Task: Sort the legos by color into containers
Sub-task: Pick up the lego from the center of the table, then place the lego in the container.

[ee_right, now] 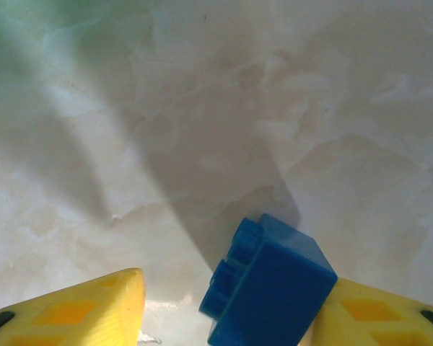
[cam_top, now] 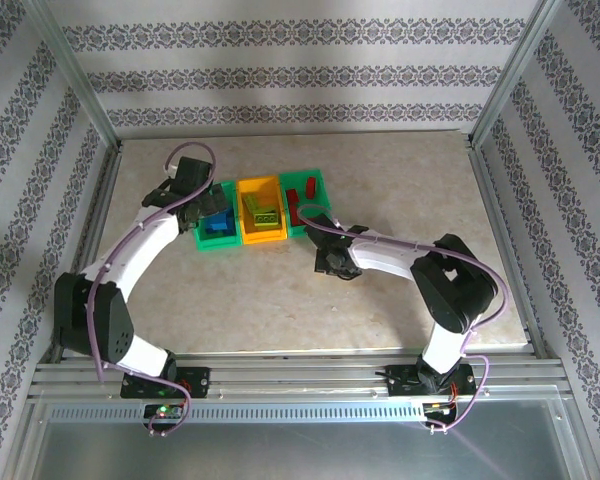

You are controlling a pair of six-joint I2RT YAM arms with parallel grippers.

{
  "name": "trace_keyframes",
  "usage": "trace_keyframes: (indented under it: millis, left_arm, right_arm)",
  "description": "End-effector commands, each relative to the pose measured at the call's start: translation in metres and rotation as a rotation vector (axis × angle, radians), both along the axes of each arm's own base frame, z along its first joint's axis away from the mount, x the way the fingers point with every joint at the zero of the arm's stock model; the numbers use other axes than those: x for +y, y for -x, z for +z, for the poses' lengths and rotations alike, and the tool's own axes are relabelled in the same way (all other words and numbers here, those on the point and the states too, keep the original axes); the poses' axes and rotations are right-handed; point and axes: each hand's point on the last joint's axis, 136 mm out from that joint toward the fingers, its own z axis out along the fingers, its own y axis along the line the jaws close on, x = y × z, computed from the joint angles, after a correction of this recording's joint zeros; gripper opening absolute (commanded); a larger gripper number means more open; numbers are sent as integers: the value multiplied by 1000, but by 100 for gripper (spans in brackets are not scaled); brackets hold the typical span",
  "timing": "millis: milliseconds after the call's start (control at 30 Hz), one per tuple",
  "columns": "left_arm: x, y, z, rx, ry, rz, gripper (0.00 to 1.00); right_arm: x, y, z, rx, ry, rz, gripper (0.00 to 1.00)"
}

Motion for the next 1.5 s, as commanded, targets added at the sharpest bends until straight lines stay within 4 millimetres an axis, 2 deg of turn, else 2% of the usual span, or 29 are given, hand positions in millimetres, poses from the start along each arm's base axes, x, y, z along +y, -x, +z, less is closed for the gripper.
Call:
trace_keyframes:
  millis: [0, 133, 233, 400, 500, 733, 800, 933, 1133, 1267, 1467]
  left_arm:
    - [15, 7, 12, -51, -24, 35, 100]
    - [26, 24, 18, -78, -42, 61, 100]
    - [36, 38, 21, -98, -54, 92, 100]
    - [51, 58, 26, -142, -73, 143, 100]
    - [55, 69, 29, -169, -66, 161, 100]
    - [54, 82, 29, -201, -25, 162, 100]
    - [52, 85, 26, -201, -10, 152, 100]
    - [48, 91, 21, -203, 15, 138, 100]
    - [45, 94, 20, -210, 39, 123, 100]
    - [42, 94, 17, -209, 50, 113, 100]
    - [38, 91, 12, -204, 71, 101, 100]
  right_arm:
    - [-3, -10, 0, -11, 34, 5, 53]
    - [-6, -13, -4, -7, 55, 12, 44]
    - [-4, -14, -4, -4, 58, 34, 33]
    - [14, -19, 12, -26, 42, 98, 14]
    - [41, -26, 36, -83, 7, 168, 10]
    - [127, -58, 106, -253, -109, 350, 10]
    - [149, -70, 115, -279, -137, 387, 10]
    - [192, -92, 122, -317, -177, 454, 10]
    - [242, -120, 125, -376, -218, 536, 11]
    - [265, -132, 123, -406, -243, 561, 12]
    - [285, -144, 116, -424, -271, 583, 13]
